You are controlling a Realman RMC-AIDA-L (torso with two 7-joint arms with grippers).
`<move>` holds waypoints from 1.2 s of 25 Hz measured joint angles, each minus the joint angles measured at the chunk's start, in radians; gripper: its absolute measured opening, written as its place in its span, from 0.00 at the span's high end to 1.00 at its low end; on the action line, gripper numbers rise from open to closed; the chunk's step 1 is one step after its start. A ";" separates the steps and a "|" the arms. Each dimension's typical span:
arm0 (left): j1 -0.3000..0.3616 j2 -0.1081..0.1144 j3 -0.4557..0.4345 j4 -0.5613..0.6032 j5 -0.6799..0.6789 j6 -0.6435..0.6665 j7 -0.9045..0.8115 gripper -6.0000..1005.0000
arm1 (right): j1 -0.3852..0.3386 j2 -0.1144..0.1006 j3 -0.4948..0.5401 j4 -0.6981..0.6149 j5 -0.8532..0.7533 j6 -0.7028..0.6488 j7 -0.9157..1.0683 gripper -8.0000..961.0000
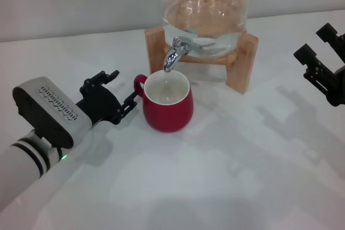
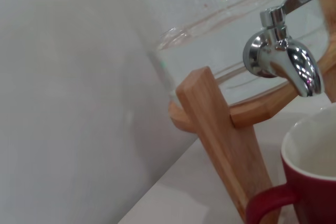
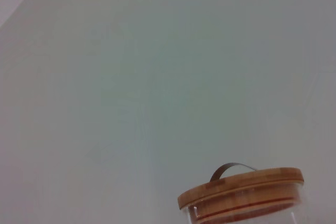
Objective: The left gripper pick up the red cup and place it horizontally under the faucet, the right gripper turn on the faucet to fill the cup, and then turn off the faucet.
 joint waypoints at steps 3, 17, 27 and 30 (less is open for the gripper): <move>0.011 0.001 -0.017 0.002 0.000 0.004 0.017 0.38 | -0.001 0.000 0.000 0.000 0.000 0.000 0.000 0.18; 0.063 0.004 -0.096 0.048 0.001 0.007 0.110 0.38 | -0.001 0.000 0.000 0.000 0.001 0.000 0.000 0.18; 0.096 0.003 -0.186 0.052 0.001 0.037 0.163 0.38 | -0.002 0.000 0.003 0.000 0.002 0.000 0.000 0.18; 0.116 0.003 -0.232 0.053 0.000 0.074 0.163 0.38 | -0.002 0.000 0.004 0.000 0.002 0.000 0.000 0.18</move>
